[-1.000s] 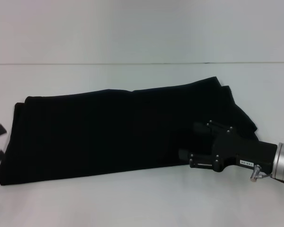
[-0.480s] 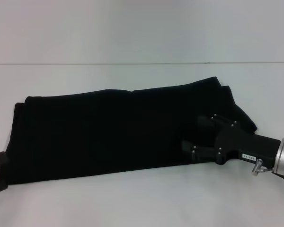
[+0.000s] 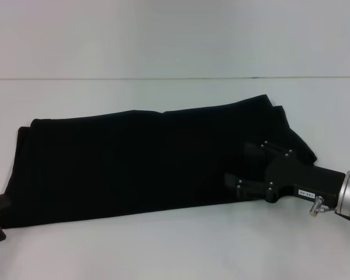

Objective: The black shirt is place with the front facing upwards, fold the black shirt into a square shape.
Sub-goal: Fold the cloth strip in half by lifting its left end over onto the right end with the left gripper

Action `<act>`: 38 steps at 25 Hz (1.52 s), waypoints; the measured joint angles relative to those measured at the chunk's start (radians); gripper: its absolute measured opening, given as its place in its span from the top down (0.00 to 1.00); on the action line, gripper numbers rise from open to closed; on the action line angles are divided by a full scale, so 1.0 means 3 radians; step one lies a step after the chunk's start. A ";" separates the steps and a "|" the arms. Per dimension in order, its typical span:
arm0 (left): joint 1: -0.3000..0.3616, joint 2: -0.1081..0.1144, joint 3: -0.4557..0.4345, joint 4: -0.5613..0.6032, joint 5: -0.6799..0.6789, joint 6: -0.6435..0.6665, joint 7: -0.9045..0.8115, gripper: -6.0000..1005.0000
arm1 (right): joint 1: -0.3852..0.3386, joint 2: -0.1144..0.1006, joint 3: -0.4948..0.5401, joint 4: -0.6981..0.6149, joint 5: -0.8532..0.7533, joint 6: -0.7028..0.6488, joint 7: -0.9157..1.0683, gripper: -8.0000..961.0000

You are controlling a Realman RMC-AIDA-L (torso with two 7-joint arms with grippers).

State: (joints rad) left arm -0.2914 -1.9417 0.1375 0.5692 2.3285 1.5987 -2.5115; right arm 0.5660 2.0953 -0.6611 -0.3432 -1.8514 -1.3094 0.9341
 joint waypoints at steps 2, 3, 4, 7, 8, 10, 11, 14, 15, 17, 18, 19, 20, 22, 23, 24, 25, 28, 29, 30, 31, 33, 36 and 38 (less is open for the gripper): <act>0.0000 -0.0001 0.0004 0.0000 0.0004 -0.0036 -0.0039 0.12 | 0.0000 0.0000 0.0000 0.0009 0.0000 0.0017 0.0000 0.02; 0.0000 -0.0001 0.0006 -0.0001 0.0006 -0.0052 -0.0056 0.12 | 0.0002 0.0000 0.0000 0.0017 0.0000 0.0032 0.0000 0.02; 0.0000 -0.0001 0.0009 -0.0003 0.0007 -0.0067 -0.0071 0.12 | 0.0004 0.0000 -0.0001 0.0021 0.0000 0.0041 0.0000 0.02; 0.0000 -0.0001 0.0026 -0.0005 0.0013 -0.0122 -0.0115 0.13 | 0.0012 0.0003 -0.0015 0.0027 0.0000 0.0069 0.0000 0.02; -0.0001 -0.0001 0.0029 -0.0005 0.0013 -0.0134 -0.0124 0.13 | 0.0013 0.0004 -0.0017 0.0029 0.0000 0.0072 0.0000 0.02; -0.0009 -0.0001 0.0037 -0.0007 0.0014 -0.0175 -0.0146 0.13 | 0.0016 0.0005 -0.0016 0.0030 0.0000 0.0074 0.0000 0.02; -0.0017 -0.0001 0.0042 -0.0011 0.0015 -0.0189 -0.0153 0.13 | 0.0018 0.0005 -0.0013 0.0030 0.0000 0.0075 0.0000 0.02; -0.0032 -0.0001 0.0066 -0.0018 0.0015 -0.0221 -0.0164 0.14 | 0.0020 0.0005 -0.0006 0.0032 0.0000 0.0075 0.0000 0.02; -0.0037 -0.0001 0.0080 -0.0020 0.0016 -0.0232 -0.0165 0.14 | 0.0020 0.0005 -0.0005 0.0034 0.0000 0.0075 0.0000 0.02; -0.0047 -0.0001 0.0120 -0.0021 0.0016 -0.0250 -0.0165 0.14 | 0.0021 0.0005 -0.0005 0.0037 0.0000 0.0075 0.0000 0.02; -0.0051 -0.0001 0.0135 -0.0021 0.0016 -0.0254 -0.0166 0.15 | 0.0022 0.0005 -0.0005 0.0039 0.0000 0.0075 0.0000 0.02; -0.0055 -0.0001 0.0151 -0.0021 0.0016 -0.0259 -0.0168 0.15 | 0.0024 0.0005 -0.0005 0.0040 0.0000 0.0075 0.0000 0.02; -0.0058 -0.0001 0.0162 -0.0022 0.0016 -0.0264 -0.0169 0.15 | 0.0025 0.0005 -0.0006 0.0042 0.0000 0.0075 0.0000 0.02; -0.0064 -0.0001 0.0168 -0.0035 0.0016 -0.0285 -0.0181 0.15 | 0.0030 0.0005 -0.0006 0.0053 0.0000 0.0075 0.0000 0.02; -0.0066 -0.0001 0.0168 -0.0044 0.0016 -0.0293 -0.0187 0.15 | 0.0032 0.0005 -0.0005 0.0059 0.0000 0.0075 0.0000 0.02; -0.0068 -0.0001 0.0168 -0.0053 0.0016 -0.0304 -0.0192 0.16 | 0.0035 0.0005 -0.0004 0.0065 0.0000 0.0075 0.0000 0.02; -0.0070 -0.0001 0.0168 -0.0063 0.0016 -0.0319 -0.0200 0.16 | 0.0036 0.0005 -0.0002 0.0066 0.0000 0.0075 0.0000 0.02; -0.0072 -0.0001 0.0168 -0.0065 0.0016 -0.0345 -0.0208 0.16 | 0.0036 0.0005 -0.0002 0.0066 0.0000 0.0076 0.0000 0.02; -0.0073 -0.0001 0.0167 -0.0067 0.0016 -0.0350 -0.0209 0.16 | 0.0036 0.0005 -0.0002 0.0066 0.0000 0.0076 0.0000 0.02; -0.0076 -0.0001 0.0167 -0.0072 0.0016 -0.0356 -0.0210 0.17 | 0.0036 0.0005 -0.0002 0.0066 0.0000 0.0077 0.0000 0.02; -0.0078 -0.0001 0.0166 -0.0077 0.0016 -0.0361 -0.0211 0.17 | 0.0036 0.0005 -0.0003 0.0066 0.0000 0.0077 0.0000 0.02; -0.0083 -0.0001 0.0165 -0.0087 0.0015 -0.0378 -0.0212 0.17 | 0.0036 0.0005 -0.0002 0.0066 0.0000 0.0078 0.0000 0.02; -0.0104 -0.0001 0.0169 -0.0093 0.0015 -0.0403 -0.0219 0.18 | 0.0036 0.0005 -0.0003 0.0066 0.0000 0.0082 0.0000 0.02; -0.0119 0.0004 0.0198 -0.0095 0.0014 -0.0427 -0.0239 0.18 | 0.0036 0.0005 -0.0005 0.0067 0.0000 0.0085 0.0000 0.02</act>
State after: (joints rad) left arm -0.3270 -1.9406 0.1968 0.5408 2.3327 1.4707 -2.5831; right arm 0.5769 2.0969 -0.6625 -0.3230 -1.8515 -1.2840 0.9341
